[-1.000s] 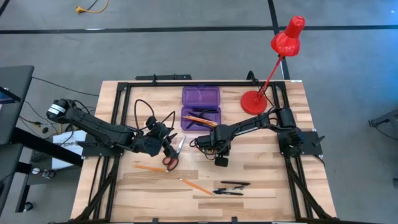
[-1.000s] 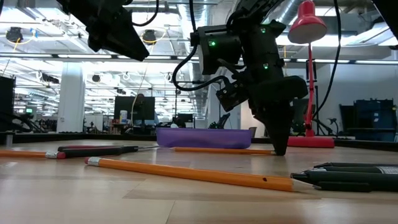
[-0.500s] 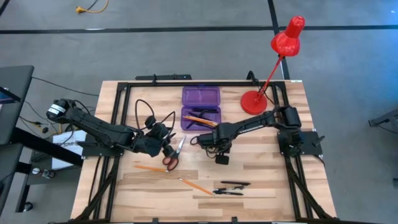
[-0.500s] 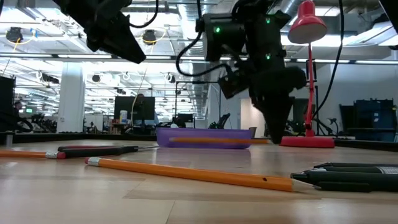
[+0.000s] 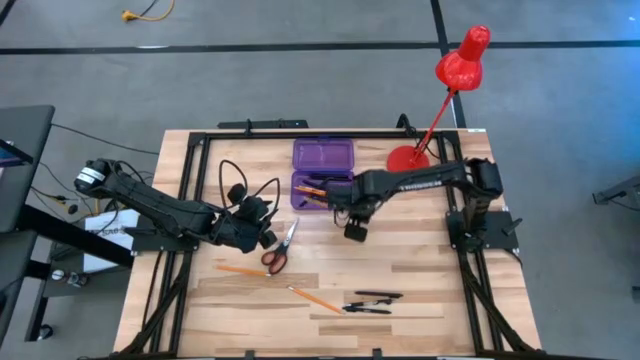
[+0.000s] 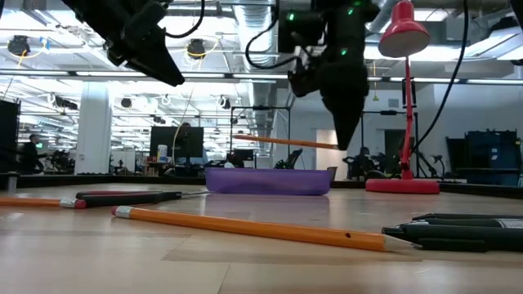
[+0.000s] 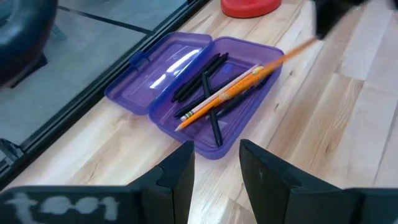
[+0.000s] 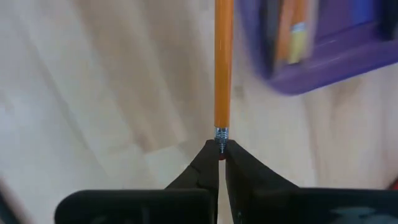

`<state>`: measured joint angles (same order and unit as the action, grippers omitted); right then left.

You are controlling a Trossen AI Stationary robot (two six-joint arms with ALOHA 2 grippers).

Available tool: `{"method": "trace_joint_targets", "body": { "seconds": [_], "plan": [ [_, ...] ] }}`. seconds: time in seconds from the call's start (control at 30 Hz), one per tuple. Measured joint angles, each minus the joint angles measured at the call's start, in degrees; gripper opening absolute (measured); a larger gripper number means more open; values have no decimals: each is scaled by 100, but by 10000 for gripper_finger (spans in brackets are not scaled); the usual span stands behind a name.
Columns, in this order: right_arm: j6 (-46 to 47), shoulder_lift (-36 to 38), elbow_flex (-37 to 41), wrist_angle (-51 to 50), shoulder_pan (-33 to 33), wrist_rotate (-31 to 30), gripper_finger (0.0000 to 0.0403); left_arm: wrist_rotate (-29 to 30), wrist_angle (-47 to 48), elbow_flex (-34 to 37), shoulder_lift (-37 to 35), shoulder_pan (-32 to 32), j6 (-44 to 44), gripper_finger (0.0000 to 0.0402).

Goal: Pick & place school supplies into a supply box
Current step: Put the yellow pencil into the purple supply box

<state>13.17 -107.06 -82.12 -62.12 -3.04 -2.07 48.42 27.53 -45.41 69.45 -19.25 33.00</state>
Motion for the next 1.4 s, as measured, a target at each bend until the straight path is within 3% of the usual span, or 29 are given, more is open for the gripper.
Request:
{"method": "trace_joint_targets", "body": {
  "seconds": [0.37, 0.57, 0.9, 1.27, 1.4],
  "plan": [
    [-676, -423, -472, 240, -1195, 235, 0, 70, 9, 0, -1, -1, 0, 118],
    [-925, -774, -849, -79, -1358, 309, 0, 143, -6, -2, -2, -1, 58, 118],
    [-1168, -853, -851, -74, -1273, 311, 3, 196, -21, -2, -2, 0, 113, 118],
    [-1011, -853, -851, 16, -1281, 311, 107, 150, 0, -2, -2, 0, 104, 118],
    [-971, -715, -848, -196, -1273, 326, 132, -432, 130, -2, -2, -3, -18, 118]
  ]
}}
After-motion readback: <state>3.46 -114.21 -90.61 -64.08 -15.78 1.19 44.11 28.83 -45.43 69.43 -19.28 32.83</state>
